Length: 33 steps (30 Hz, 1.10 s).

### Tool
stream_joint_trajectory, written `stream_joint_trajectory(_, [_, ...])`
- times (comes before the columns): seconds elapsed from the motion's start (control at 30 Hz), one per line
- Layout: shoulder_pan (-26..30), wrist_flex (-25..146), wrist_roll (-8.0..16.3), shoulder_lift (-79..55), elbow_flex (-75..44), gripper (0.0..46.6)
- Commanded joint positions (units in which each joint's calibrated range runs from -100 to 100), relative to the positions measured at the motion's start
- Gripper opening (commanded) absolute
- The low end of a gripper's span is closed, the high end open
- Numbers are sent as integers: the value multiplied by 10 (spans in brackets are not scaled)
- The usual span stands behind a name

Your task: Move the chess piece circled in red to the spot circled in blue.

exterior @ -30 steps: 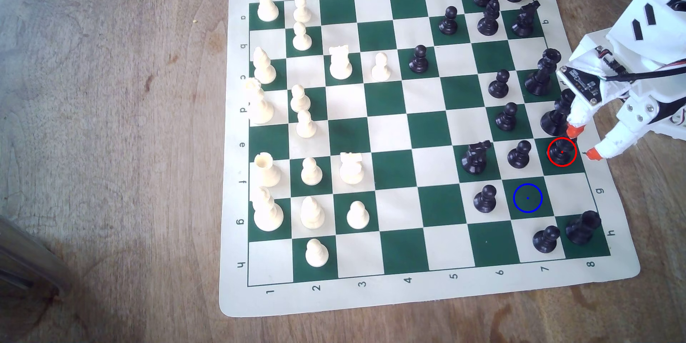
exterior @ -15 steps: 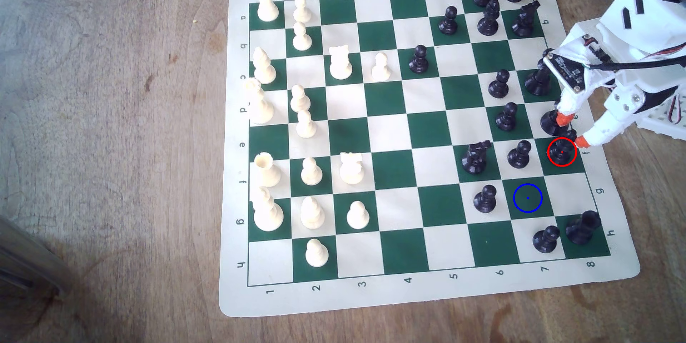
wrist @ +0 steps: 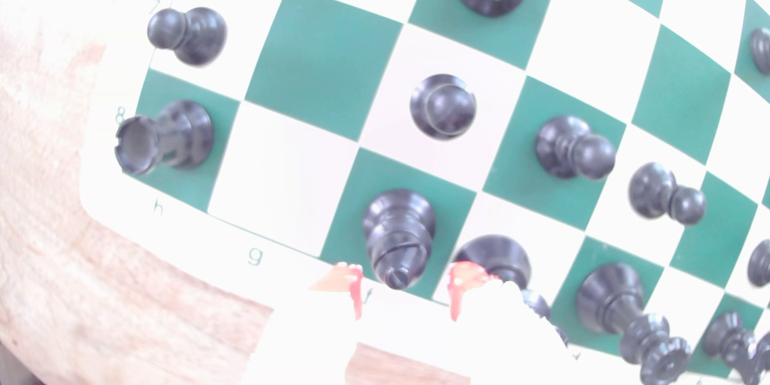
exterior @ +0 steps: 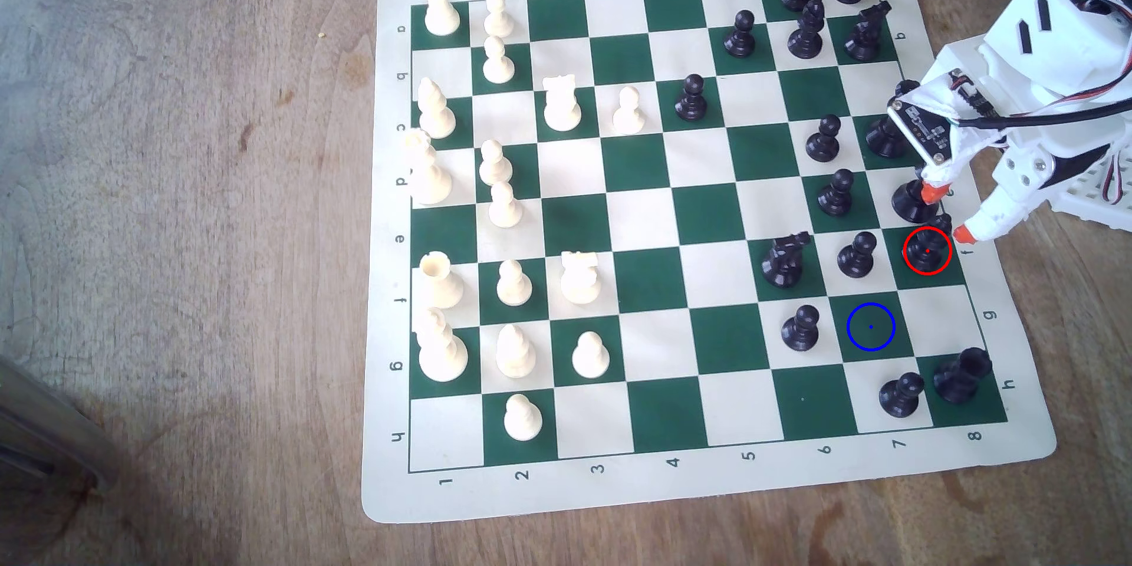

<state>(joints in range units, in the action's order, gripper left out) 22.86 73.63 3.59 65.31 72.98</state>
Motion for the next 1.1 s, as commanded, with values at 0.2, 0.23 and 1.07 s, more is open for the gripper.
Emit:
stream_joint_trajectory(0.2, [8,-46,9,-4,9,107])
stream_joint_trajectory(0.23, [12,-47,9,-6,9,92])
stream_joint_trajectory(1.07, [31,-40,15,-11,19,143])
